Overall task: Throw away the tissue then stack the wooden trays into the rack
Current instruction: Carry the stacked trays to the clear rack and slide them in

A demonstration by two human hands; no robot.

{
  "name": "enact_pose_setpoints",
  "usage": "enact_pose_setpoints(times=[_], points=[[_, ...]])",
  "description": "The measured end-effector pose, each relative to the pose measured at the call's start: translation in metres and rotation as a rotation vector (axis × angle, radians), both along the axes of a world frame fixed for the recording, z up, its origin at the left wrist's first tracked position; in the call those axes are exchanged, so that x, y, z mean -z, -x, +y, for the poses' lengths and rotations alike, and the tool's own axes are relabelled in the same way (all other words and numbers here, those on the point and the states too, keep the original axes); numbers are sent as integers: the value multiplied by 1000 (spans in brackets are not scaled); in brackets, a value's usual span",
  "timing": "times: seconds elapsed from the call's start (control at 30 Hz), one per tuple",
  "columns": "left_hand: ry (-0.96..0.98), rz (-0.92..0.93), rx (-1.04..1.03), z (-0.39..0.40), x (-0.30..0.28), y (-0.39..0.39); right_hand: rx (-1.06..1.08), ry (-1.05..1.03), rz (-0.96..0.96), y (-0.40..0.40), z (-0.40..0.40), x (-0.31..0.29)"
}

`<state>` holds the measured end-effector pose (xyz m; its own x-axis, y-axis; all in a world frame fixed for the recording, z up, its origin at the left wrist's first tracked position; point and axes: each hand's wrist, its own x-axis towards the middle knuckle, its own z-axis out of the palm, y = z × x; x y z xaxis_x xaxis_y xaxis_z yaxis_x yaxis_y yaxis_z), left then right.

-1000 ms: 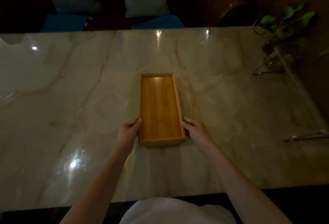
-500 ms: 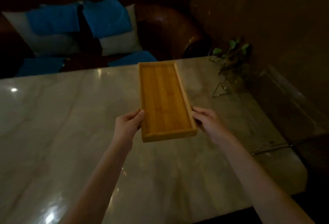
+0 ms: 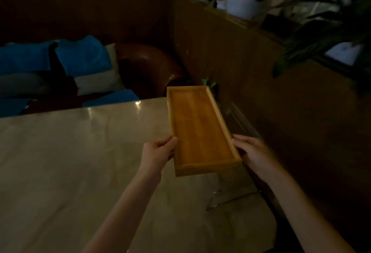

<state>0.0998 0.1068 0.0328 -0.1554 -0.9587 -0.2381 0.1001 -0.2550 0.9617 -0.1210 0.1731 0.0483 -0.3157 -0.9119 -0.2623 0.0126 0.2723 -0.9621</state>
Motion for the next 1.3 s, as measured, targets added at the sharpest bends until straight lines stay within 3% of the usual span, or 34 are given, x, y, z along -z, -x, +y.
enact_pose_setpoints(times=[0.47,0.77,1.3], points=[[-82,-24,23,33,24,89,36,-89,-35,80,17,28],[-109,-46,-49,26,34,102,-68,-176,108,90,-4,33],[-64,-134,54,16,52,116,-111,-221,234,95,-23,48]])
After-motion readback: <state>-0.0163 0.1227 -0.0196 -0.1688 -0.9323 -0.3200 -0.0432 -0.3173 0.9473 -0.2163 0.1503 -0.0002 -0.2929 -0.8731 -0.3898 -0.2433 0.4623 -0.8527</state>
